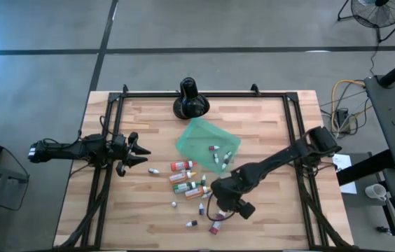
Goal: Pick & Place food coloring
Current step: Put the large red food coloring bottle into the green bin
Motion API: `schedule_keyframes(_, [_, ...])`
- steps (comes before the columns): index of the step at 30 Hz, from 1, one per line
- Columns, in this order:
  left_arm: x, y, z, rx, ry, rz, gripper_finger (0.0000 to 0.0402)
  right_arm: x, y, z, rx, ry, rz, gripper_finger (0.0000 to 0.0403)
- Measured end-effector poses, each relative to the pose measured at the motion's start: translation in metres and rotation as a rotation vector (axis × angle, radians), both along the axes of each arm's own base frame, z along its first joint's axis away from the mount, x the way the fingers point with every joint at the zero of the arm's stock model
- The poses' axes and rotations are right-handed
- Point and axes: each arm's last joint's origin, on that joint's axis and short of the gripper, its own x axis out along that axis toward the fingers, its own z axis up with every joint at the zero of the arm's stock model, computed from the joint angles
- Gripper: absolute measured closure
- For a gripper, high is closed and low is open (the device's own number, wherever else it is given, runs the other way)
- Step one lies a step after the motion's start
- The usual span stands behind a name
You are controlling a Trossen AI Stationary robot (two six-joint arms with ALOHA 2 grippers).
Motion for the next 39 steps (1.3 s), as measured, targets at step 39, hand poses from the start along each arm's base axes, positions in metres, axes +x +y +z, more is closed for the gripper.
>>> schedule_keyframes(39, [0.001,0.000,-0.001,0.000,0.012,-0.002,0.0284,-0.010,0.012,-0.031,0.005,-0.244,0.009,0.0166])
